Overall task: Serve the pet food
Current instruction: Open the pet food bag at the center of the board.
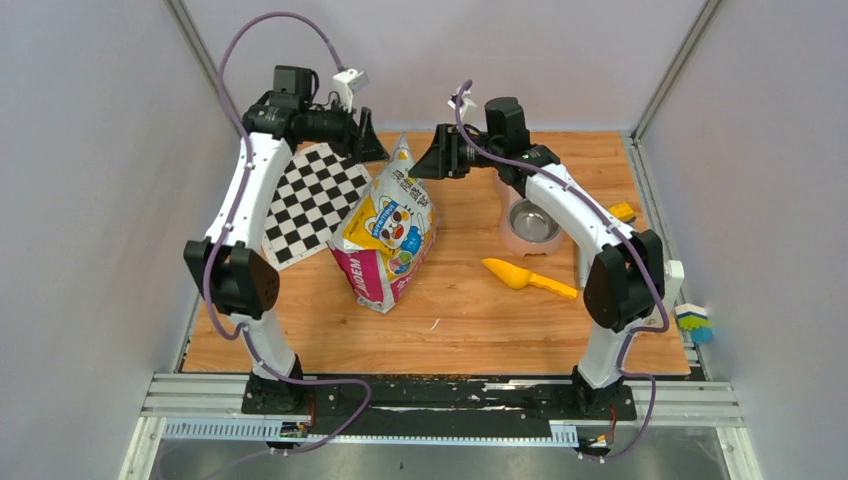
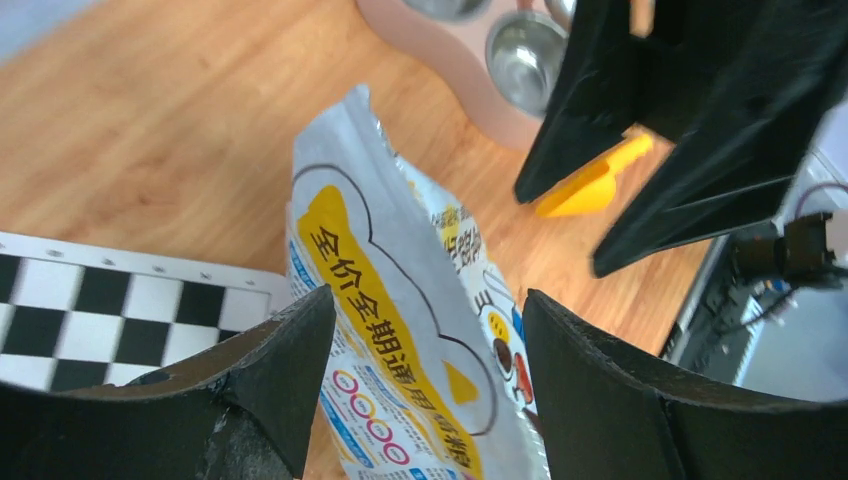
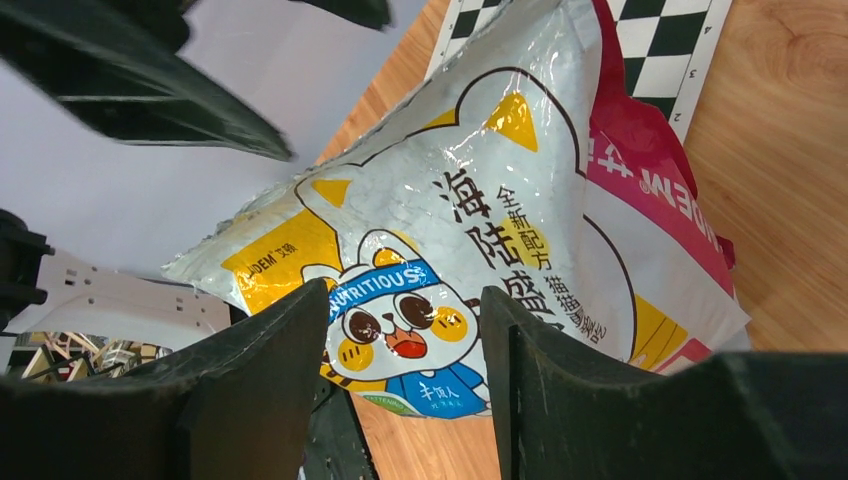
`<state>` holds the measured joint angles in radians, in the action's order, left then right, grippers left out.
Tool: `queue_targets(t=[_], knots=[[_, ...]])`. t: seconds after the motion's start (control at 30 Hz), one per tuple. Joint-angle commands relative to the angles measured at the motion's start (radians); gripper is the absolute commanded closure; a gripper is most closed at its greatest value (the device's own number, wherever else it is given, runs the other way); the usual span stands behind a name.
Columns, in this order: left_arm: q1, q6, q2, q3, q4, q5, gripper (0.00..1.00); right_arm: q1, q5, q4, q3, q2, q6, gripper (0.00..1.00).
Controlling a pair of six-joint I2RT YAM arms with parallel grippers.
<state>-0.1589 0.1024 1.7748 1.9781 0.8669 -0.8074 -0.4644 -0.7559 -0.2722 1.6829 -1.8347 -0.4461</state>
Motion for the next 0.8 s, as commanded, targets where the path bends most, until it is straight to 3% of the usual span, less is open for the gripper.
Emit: queue_targets(t=[0.0,0.47,0.77], knots=[[0.006,0.132,0.097,0.055,0.219,-0.086,0.24,-0.006,0.010,0.037,-0.025,0.081,0.012,0.42],[0.012,0.022,0.050,-0.065,0.072,-0.224,0.33,-0.007,-0.011,0.036,-0.051,0.084,0.013,0.42],[0.011,-0.117,0.012,-0.185,-0.090,-0.335,0.52,-0.007,0.039,0.028,0.073,0.014,0.026,0.42]])
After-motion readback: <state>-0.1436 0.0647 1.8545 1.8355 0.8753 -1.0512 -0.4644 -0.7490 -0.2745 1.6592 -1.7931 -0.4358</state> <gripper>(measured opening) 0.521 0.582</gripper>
